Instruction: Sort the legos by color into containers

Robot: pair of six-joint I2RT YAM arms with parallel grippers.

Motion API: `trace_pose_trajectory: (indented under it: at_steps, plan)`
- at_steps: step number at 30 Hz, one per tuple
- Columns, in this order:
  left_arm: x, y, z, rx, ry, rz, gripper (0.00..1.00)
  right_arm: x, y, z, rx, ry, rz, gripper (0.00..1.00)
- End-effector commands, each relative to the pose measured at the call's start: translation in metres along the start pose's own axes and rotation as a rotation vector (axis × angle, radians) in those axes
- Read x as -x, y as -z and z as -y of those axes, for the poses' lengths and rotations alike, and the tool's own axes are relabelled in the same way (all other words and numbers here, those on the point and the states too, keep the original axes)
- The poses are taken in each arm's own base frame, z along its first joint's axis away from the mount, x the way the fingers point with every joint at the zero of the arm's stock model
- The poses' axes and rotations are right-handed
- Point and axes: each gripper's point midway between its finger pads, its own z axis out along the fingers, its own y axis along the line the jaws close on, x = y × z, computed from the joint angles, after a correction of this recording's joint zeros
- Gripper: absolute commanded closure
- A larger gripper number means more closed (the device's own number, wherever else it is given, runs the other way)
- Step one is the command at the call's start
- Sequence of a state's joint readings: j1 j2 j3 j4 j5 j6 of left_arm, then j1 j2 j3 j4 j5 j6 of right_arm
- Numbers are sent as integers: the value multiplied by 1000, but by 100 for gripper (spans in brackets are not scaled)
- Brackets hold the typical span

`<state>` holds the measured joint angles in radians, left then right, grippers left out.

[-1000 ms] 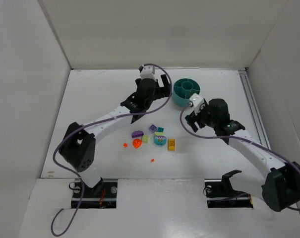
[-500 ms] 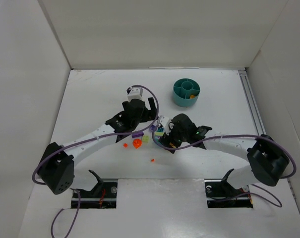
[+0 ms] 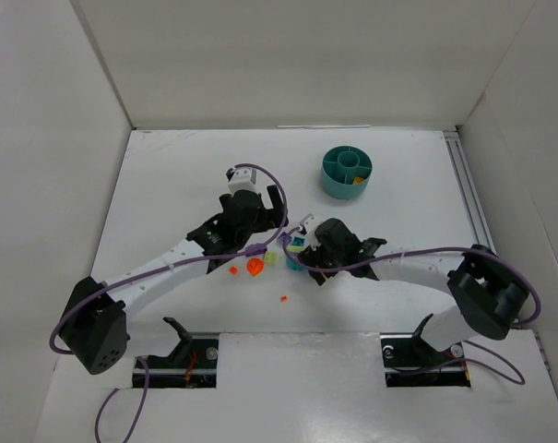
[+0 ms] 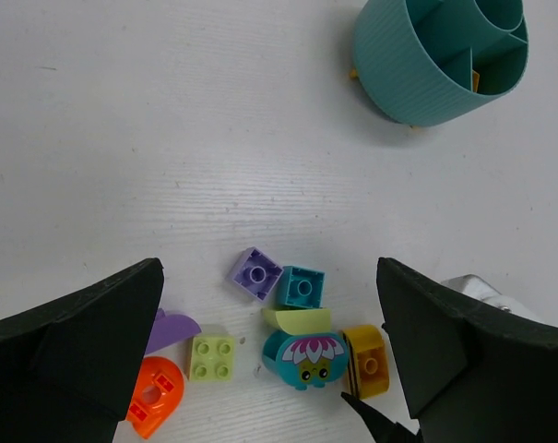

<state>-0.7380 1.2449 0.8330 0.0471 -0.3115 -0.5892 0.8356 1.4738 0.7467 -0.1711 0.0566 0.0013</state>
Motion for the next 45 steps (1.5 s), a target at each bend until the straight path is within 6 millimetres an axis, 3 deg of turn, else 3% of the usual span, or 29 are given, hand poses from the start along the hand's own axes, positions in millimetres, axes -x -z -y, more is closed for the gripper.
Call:
trace_pose_trajectory:
  at_steps: [1,5,9,10,13,15,16,17,20,21,24,25,26,28,30,32,33,42,45]
  plan:
    - [13,6,2,-11,28,43,0,8,-6,-1,-25,-46,15,25]
    - [13,6,2,-11,28,43,0,3,-13,1,-45,-58,-11,41]
    - [12,6,4,-18,27,38,0,7,-12,5,-65,-68,0,64]
    - [12,6,4,-18,27,38,0,11,-9,8,-84,-69,14,71]
    - [12,6,4,-18,27,38,0,30,4,26,-130,-78,77,76]
    - [12,6,4,-18,27,38,0,51,18,67,-189,-92,157,77]
    - [12,6,4,-18,27,38,0,55,22,65,-174,-52,172,77]
    - [9,4,3,-13,24,31,0,59,29,89,-208,-57,195,79]
    - [14,0,-1,-22,32,18,0,95,58,128,-274,75,318,79]
    - [19,-2,-7,-13,44,21,0,111,73,152,-322,161,361,80]
    - [21,-7,-7,-46,63,5,0,136,92,179,-359,278,437,80]
    - [26,-8,-10,-48,73,15,0,152,102,185,-387,389,466,80]
    - [21,-10,-8,-63,60,-8,0,161,101,181,-345,468,498,80]
    - [29,-14,-11,-60,63,6,0,177,103,193,-363,635,506,77]
    - [30,-15,-7,-71,63,1,0,187,98,192,-319,730,534,77]
    - [35,-20,-8,-64,57,6,0,189,94,206,-318,787,523,76]
    - [35,-20,-8,-64,46,7,0,190,90,200,-265,820,553,76]
    - [35,-29,-12,-56,33,-9,0,186,58,230,-156,879,526,71]
    - [39,-29,-10,-61,35,-1,0,187,58,235,-140,873,538,67]
